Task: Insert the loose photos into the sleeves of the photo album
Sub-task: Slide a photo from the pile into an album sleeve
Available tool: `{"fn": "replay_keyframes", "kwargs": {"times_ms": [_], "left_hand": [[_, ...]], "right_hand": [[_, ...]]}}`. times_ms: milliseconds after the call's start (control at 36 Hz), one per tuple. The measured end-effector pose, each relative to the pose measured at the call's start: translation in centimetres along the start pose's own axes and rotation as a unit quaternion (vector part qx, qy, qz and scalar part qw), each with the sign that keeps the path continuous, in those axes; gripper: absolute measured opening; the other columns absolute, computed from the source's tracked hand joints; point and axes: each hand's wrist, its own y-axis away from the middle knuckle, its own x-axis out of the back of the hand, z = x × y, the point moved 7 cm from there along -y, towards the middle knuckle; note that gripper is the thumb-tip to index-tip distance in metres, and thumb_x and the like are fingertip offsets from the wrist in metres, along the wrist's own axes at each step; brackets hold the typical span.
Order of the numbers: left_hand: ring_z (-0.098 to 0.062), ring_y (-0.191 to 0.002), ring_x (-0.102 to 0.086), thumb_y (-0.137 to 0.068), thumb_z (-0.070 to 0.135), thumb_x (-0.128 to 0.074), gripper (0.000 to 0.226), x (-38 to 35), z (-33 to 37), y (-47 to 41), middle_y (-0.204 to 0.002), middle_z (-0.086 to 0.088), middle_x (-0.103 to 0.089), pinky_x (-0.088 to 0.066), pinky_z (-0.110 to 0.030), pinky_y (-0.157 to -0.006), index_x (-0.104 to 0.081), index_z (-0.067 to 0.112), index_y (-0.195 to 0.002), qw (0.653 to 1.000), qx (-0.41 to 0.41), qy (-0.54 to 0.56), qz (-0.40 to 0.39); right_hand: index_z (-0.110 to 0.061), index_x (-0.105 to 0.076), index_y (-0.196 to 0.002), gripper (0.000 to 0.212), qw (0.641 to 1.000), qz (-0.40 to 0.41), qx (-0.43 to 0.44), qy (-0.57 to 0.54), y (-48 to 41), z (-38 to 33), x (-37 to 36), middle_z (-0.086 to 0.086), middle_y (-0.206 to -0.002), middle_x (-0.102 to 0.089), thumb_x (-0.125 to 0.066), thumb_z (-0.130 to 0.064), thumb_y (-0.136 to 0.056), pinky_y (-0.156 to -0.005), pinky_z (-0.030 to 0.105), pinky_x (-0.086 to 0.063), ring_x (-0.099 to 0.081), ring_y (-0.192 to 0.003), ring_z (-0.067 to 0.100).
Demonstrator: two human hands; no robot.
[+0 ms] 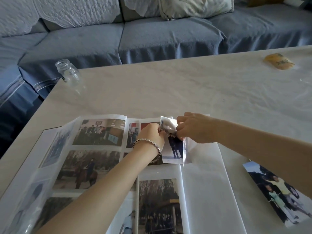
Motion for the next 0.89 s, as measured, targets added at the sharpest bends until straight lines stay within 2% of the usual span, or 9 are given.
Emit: {"fn": "replay_keyframes", "kwargs": {"times_ms": [139, 194, 444, 528, 639, 722, 806, 889], "left_hand": [[-0.024, -0.077, -0.053, -0.097, 0.018, -0.044, 0.017, -0.1, 0.0, -0.2, -0.079, -0.003, -0.054, -0.038, -0.028, -0.067, -0.057, 0.008, -0.092, 1.0, 0.002, -0.01, -0.012], [-0.023, -0.078, -0.053, -0.098, 0.018, -0.044, 0.018, -0.1, 0.1, -0.3, -0.079, -0.003, -0.053, -0.039, -0.028, -0.067, -0.058, 0.008, -0.097, 1.0, 0.002, -0.011, -0.016], [-0.021, -0.072, -0.051, -0.097, 0.018, -0.045, 0.016, 0.2, -0.7, -0.6, -0.073, -0.001, -0.052, -0.036, -0.027, -0.062, -0.055, 0.009, -0.088, 1.0, -0.006, 0.004, -0.008], [-0.018, -0.066, -0.048, -0.097, 0.016, -0.045, 0.018, 0.3, -0.7, -0.6, -0.067, 0.001, -0.049, -0.031, -0.023, -0.051, -0.053, 0.01, -0.082, 1.0, -0.015, 0.008, -0.005], [-0.019, -0.072, -0.051, -0.097, 0.018, -0.046, 0.017, 0.4, -0.6, -0.6, -0.07, 0.001, -0.051, -0.032, -0.025, -0.055, -0.055, 0.011, -0.084, 1.0, -0.022, 0.011, -0.005], [-0.021, -0.077, -0.052, -0.098, 0.02, -0.046, 0.018, 0.4, -0.6, -0.7, -0.082, -0.002, -0.056, -0.037, -0.026, -0.066, -0.06, 0.008, -0.097, 1.0, -0.019, 0.006, -0.01], [-0.021, -0.08, -0.052, -0.098, 0.021, -0.045, 0.02, 0.4, -0.7, -0.8, -0.087, -0.004, -0.056, -0.038, -0.027, -0.071, -0.059, 0.007, -0.103, 1.0, -0.015, -0.004, -0.025], [-0.022, -0.079, -0.051, -0.098, 0.022, -0.045, 0.021, 0.6, -0.4, -1.0, -0.084, -0.004, -0.054, -0.038, -0.027, -0.069, -0.058, 0.007, -0.104, 0.999, -0.015, -0.012, -0.032]], "right_hand": [[-0.024, -0.067, -0.069, 0.041, 0.999, 0.008, -0.002, 0.031, -0.2, 1.3, -0.3, -0.014, -0.061, -0.06, -0.075, 0.009, -0.046, -0.065, 0.024, -0.047, -0.064, -0.075, 0.019], [-0.024, -0.066, -0.067, 0.043, 0.999, 0.032, 0.0, 0.03, -0.3, 1.6, 0.1, -0.015, -0.06, -0.06, -0.079, 0.008, -0.042, -0.064, 0.024, -0.049, -0.064, -0.074, 0.019], [-0.029, -0.057, -0.06, 0.04, 0.998, 0.037, 0.044, 0.029, -0.6, 1.4, 0.1, -0.019, -0.063, -0.057, -0.075, 0.001, -0.041, -0.07, 0.023, -0.049, -0.063, -0.081, 0.017], [-0.026, -0.061, -0.07, 0.044, 0.996, 0.061, 0.055, 0.04, -0.6, 1.4, 0.4, -0.015, -0.063, -0.059, -0.078, 0.006, -0.044, -0.071, 0.026, -0.051, -0.064, -0.083, 0.021], [-0.023, -0.049, -0.088, 0.06, 0.993, 0.1, 0.061, 0.018, -0.3, 1.4, 0.7, -0.006, -0.067, -0.062, -0.077, 0.013, -0.05, -0.069, 0.031, -0.053, -0.065, -0.083, 0.026], [-0.02, -0.065, -0.086, 0.047, 0.991, 0.122, 0.022, 0.045, -0.1, 1.9, 0.8, -0.006, -0.067, -0.063, -0.078, 0.011, -0.053, -0.071, 0.029, -0.053, -0.064, -0.082, 0.023], [-0.018, -0.067, -0.083, 0.031, 0.985, 0.161, -0.018, 0.056, 0.3, 2.3, 1.3, -0.007, -0.07, -0.063, -0.071, 0.008, -0.066, -0.078, 0.028, -0.046, -0.062, -0.083, 0.022], [-0.016, -0.068, -0.08, 0.029, 0.977, 0.196, -0.05, 0.064, 0.5, 2.1, 1.8, -0.004, -0.071, -0.063, -0.066, 0.009, -0.067, -0.078, 0.029, -0.044, -0.061, -0.084, 0.022]]}}
